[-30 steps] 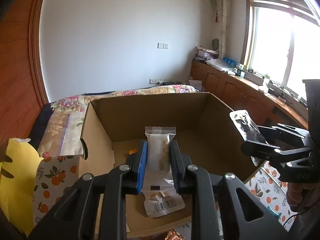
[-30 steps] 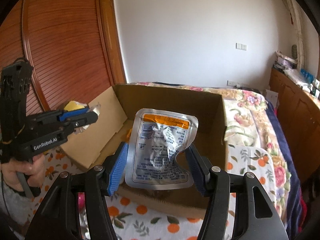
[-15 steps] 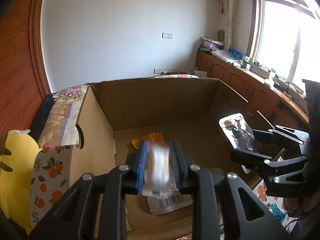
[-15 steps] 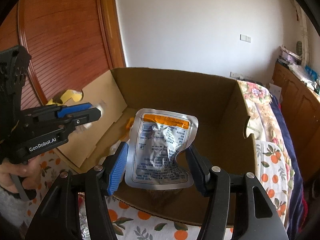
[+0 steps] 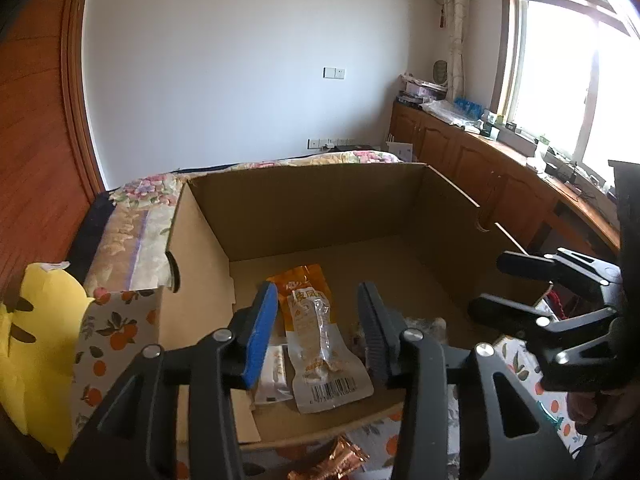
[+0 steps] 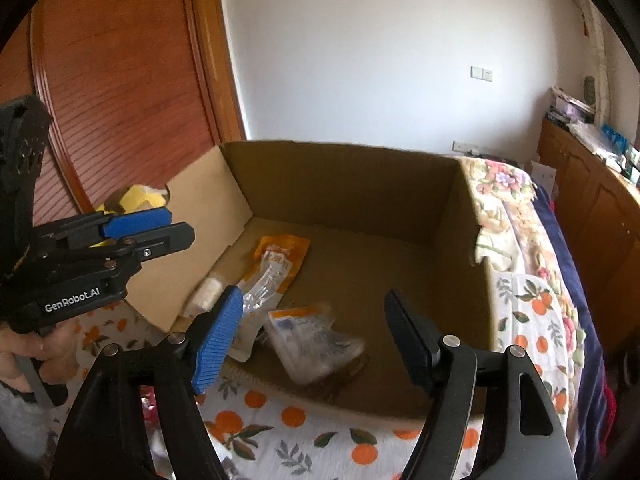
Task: Organize snacks
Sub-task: 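Drop the foil pouch into the box with the right gripper while the left gripper releases the white bar there, then move both open grippers back toward the remaining snacks on the tablecloth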
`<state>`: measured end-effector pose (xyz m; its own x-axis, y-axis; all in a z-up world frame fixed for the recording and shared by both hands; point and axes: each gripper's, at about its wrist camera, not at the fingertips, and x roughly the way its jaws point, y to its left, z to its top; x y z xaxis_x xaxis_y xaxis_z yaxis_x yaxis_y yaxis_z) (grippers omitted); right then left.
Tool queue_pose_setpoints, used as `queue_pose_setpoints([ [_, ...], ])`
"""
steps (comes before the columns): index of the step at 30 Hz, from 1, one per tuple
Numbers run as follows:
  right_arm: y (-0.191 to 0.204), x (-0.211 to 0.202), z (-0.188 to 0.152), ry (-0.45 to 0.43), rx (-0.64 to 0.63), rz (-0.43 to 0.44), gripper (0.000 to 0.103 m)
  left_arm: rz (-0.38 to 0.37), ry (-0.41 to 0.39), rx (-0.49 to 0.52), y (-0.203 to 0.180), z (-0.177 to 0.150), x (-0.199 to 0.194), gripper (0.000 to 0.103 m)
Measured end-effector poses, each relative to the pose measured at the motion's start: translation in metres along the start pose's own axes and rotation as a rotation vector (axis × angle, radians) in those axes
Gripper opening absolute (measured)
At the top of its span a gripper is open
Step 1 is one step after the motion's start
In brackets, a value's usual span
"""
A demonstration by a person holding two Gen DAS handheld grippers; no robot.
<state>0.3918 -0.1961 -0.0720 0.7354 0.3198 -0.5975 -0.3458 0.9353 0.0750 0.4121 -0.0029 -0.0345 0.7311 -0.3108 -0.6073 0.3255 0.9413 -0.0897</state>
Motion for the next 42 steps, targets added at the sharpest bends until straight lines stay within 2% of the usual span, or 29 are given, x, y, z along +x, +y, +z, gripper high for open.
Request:
queue_pose_setpoints([
  [7,0.001,-0.039,-0.008,-0.027,0.026,-0.029,0.075,-0.009,-0.017,0.0,-0.003,-0.003,-0.024,0.047],
  [12,0.0,-0.071,-0.027,-0.031,0.067,-0.049,0.075,-0.022,-0.023,0.0,-0.007,-0.012,-0.045,0.048],
  [22,0.007,-0.115,-0.077,-0.009,0.117,-0.091,0.075,-0.057,0.006,0.028,-0.02,-0.053,-0.074,0.051],
  [31,0.016,-0.121,-0.124,0.05,0.149,-0.101,0.074,-0.049,0.065,-0.011,-0.017,-0.098,-0.086,0.051],
  [42,0.036,-0.101,-0.172,0.141,0.166,-0.067,0.071,-0.043,0.075,-0.026,-0.02,-0.128,-0.105,0.051],
])
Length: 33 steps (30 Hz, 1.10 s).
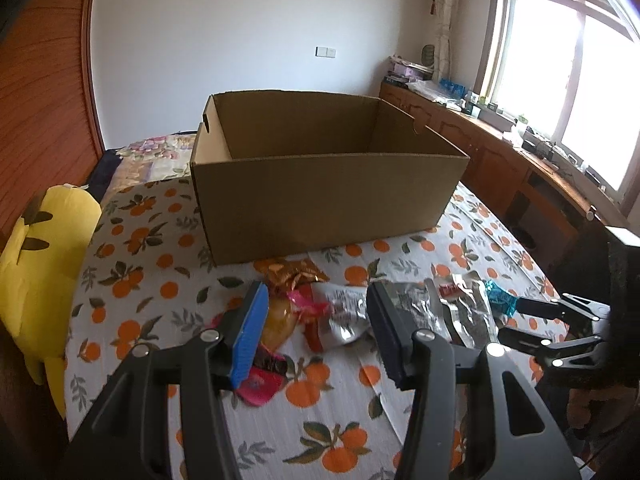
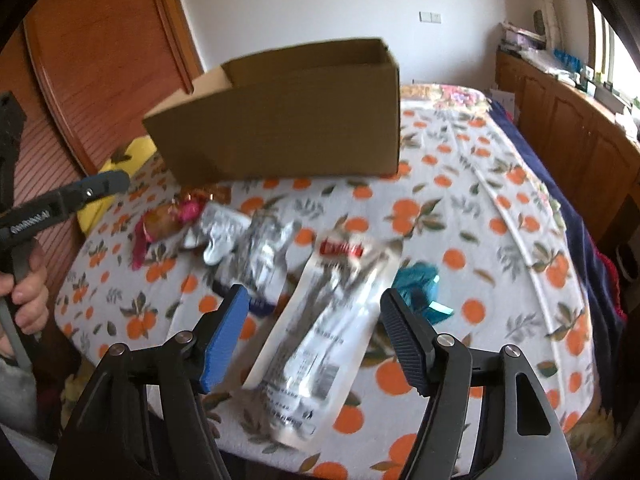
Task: Organize snacks
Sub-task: 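Move both open grippers back toward the remaining snacks on the tablecloth, then grasp the long white packet with the right gripper while the left gripper grasps a silver foil pouch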
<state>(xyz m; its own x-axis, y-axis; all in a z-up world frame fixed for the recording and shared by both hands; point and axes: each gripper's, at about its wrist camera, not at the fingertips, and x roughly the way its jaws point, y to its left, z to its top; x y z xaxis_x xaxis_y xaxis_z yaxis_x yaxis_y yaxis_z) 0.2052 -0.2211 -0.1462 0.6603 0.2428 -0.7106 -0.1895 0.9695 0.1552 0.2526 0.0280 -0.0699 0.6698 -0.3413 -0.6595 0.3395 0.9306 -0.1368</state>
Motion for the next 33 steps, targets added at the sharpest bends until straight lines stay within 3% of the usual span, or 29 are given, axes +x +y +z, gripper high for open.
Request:
queue_pose_setpoints([
  [12,-0.005,0.025,-0.023,0.088,0.039,-0.017,0.071,-0.022,0.019,0.002,-0.013,-0.019,-0.003,0.051],
  [19,-0.007,0.029,-0.023,0.096,0.078,-0.01,0.072,-0.033,0.038,0.011,-0.02,-0.026,0.003,0.051],
  [33,0.016,0.052,-0.018,0.088,-0.062,-0.16,0.08,-0.055,0.069,0.017,-0.034,-0.038,0.014,0.051],
])
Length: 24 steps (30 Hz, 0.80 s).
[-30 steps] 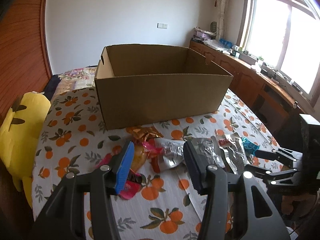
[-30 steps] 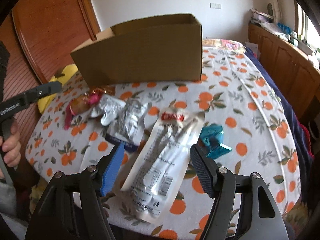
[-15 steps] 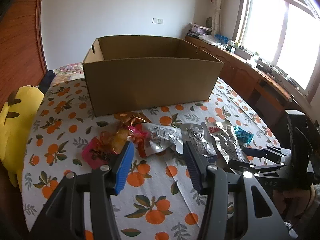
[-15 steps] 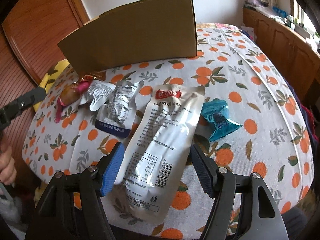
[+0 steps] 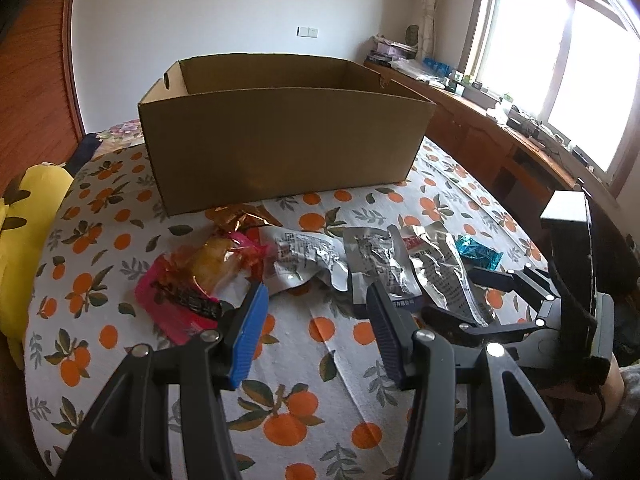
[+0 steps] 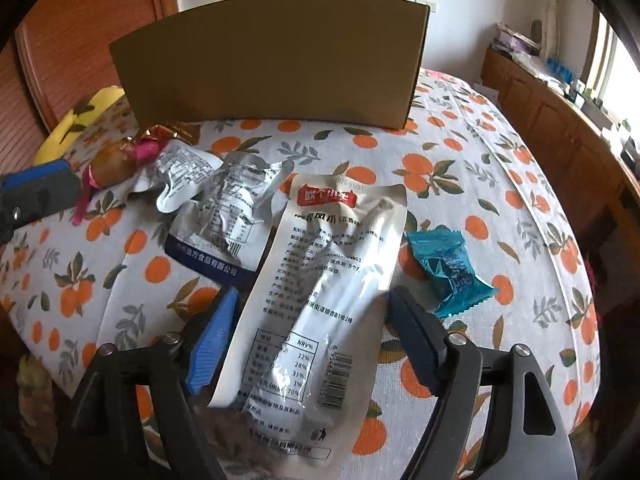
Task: Organize snacks
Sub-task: 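Grasp the long white packet with the right gripper while the left gripper grasps a silver foil pouch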
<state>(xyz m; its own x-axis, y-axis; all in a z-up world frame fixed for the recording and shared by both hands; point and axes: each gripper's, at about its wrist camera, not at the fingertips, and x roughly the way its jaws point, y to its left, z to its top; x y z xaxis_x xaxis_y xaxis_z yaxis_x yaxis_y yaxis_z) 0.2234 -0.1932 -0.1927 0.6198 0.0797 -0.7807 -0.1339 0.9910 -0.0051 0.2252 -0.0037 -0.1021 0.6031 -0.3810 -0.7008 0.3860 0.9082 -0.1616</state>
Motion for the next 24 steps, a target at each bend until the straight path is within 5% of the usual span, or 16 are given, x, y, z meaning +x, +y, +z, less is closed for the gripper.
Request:
queue_pose_setpoints([
  [5,-0.001,0.001,0.0,0.0,-0.007,0.004,0.078,0.0,0.009,0.004,-0.004,0.0,0.003,0.051],
  [13,-0.016,-0.009,-0.005,-0.021,0.008,0.045,0.051,-0.01,0.036,0.016,-0.016,-0.001,0.018,0.051],
  [24,-0.033,-0.017,-0.016,-0.058,0.052,0.144,0.049,-0.021,0.065,0.065,-0.046,0.015,0.058,0.051],
])
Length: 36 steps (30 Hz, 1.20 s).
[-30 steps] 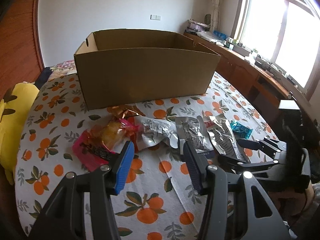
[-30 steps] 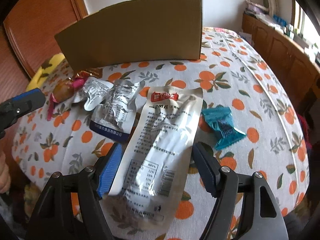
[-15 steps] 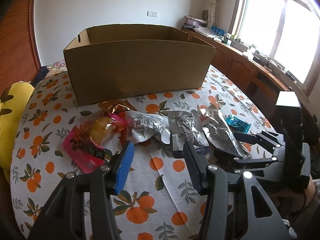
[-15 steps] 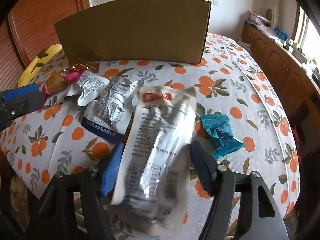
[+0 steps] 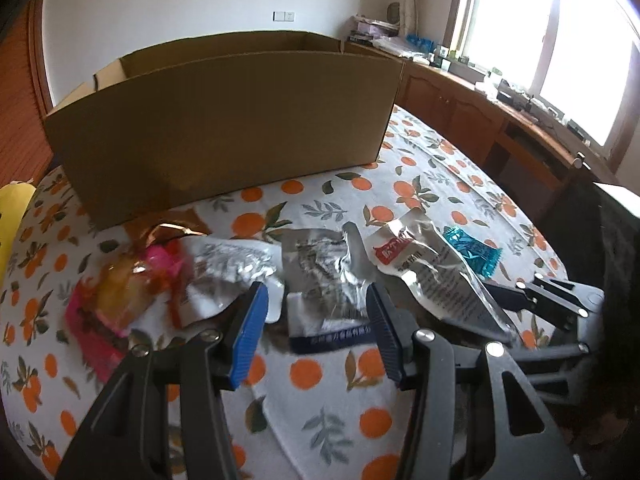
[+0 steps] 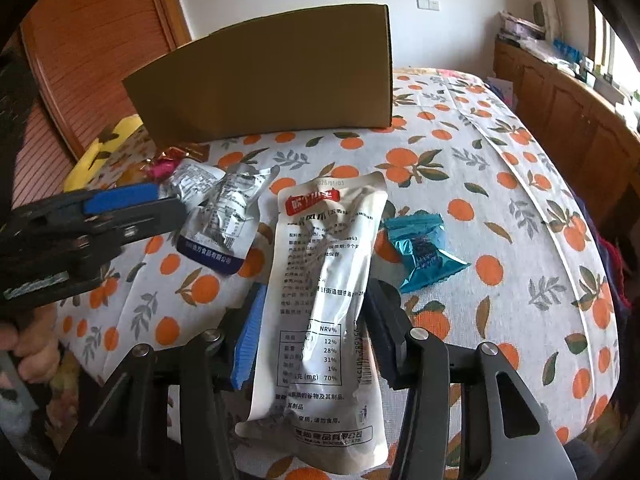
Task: Organize snacks
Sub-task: 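Grasp the long white packet with the right gripper while the left gripper grasps a silver foil pouch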
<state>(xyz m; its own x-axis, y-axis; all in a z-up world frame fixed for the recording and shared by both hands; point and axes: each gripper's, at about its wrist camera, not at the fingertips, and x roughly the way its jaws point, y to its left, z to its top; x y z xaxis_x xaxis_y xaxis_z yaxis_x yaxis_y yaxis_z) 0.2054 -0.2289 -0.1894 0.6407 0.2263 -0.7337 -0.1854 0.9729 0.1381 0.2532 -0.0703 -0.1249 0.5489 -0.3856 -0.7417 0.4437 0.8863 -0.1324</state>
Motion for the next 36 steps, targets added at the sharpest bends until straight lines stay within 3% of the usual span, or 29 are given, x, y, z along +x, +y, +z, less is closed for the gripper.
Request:
queue_pose_setpoints([
  [13,-0.005,-0.003,-0.007,-0.042,-0.01,0.04,0.05,0.043,0.076,0.024,-0.01,0.018,0.04,0.051],
  [21,-0.006,-0.005,-0.011,-0.065,-0.015,0.047,0.05,0.058,0.079,0.023,-0.012,0.026,0.047,0.052],
  [30,-0.009,-0.006,-0.013,-0.076,-0.016,0.063,0.05,0.011,0.09,-0.05,-0.009,0.042,0.056,0.058],
  [36,-0.007,-0.007,-0.014,-0.077,-0.023,0.063,0.05,0.024,0.097,-0.026,-0.018,0.047,0.065,0.063],
])
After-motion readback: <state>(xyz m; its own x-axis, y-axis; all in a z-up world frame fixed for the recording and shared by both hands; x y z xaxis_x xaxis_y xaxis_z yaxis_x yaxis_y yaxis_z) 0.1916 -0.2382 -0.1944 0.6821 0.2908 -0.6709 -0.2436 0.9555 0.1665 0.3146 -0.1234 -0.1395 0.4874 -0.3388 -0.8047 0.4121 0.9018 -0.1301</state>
